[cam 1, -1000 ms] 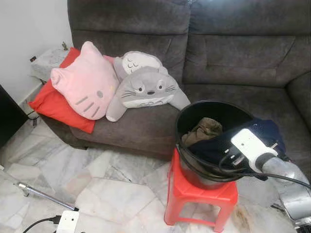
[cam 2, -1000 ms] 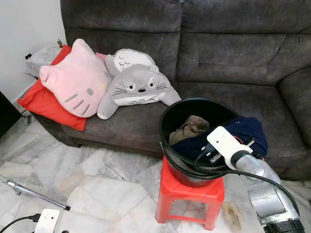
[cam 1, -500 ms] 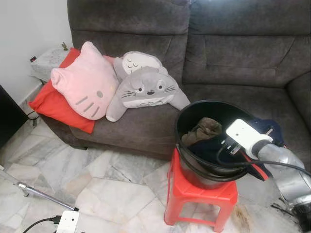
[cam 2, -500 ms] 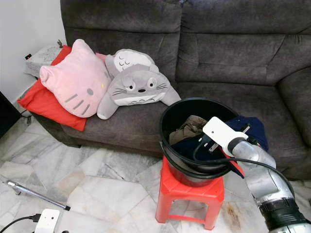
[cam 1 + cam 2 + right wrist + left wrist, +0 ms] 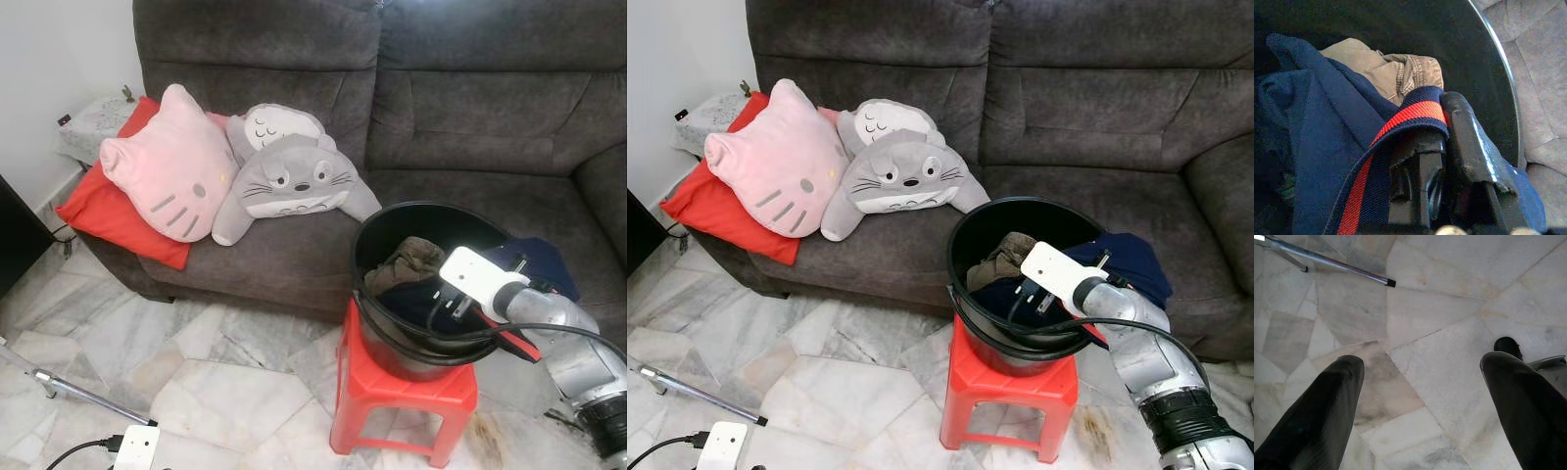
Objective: Hang hanger
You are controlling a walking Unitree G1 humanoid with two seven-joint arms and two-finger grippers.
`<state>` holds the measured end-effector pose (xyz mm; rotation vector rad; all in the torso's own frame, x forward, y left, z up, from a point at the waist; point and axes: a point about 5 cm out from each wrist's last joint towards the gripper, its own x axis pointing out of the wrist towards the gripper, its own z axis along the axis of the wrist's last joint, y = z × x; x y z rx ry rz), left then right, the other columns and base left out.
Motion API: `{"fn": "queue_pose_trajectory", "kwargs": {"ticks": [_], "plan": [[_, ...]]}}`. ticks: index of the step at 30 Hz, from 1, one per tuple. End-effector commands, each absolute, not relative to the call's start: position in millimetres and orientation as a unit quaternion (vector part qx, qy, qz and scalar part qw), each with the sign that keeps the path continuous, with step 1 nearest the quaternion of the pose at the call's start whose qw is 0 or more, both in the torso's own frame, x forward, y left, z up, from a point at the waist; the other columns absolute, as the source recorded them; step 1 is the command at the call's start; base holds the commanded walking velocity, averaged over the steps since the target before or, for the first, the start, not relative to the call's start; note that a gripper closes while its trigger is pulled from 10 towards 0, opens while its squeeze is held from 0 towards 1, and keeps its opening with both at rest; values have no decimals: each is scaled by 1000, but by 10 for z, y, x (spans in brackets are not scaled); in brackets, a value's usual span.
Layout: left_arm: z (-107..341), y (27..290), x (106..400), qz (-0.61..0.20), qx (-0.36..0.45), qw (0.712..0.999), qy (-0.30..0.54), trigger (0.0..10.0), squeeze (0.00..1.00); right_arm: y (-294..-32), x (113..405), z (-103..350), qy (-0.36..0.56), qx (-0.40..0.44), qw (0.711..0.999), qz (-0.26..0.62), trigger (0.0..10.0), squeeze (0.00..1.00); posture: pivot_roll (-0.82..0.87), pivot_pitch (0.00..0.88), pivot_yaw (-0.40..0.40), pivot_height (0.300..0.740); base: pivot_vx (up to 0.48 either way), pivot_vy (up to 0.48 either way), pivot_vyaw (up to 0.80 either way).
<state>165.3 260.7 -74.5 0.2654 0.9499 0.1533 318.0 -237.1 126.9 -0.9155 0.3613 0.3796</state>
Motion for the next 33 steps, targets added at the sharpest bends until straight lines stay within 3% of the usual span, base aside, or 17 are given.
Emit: {"fn": "queue_pose_trajectory", "kwargs": {"ticks": [1, 10, 16, 33], "plan": [[-752, 2644, 1613, 75, 137, 873, 462, 10000, 0, -2303, 3164, 1220, 171, -435, 861, 203, 0, 0, -268, 32, 72, 740, 0, 0, 0], [-752, 2644, 1614, 74, 137, 873, 462, 10000, 0, -2328, 3177, 1204, 176, -439, 856, 208, 0, 0, -268, 32, 73, 740, 0, 0, 0], [-751, 2644, 1616, 75, 137, 873, 461, 10000, 0, -2510, 3356, 1344, 185, -452, 863, 129, 0, 0, -268, 34, 73, 740, 0, 0, 0], [-753, 2640, 1614, 75, 137, 873, 461, 10000, 0, -2560, 3477, 1307, 205, -464, 857, 95, 0, 0, -264, 35, 71, 740, 0, 0, 0]]}}
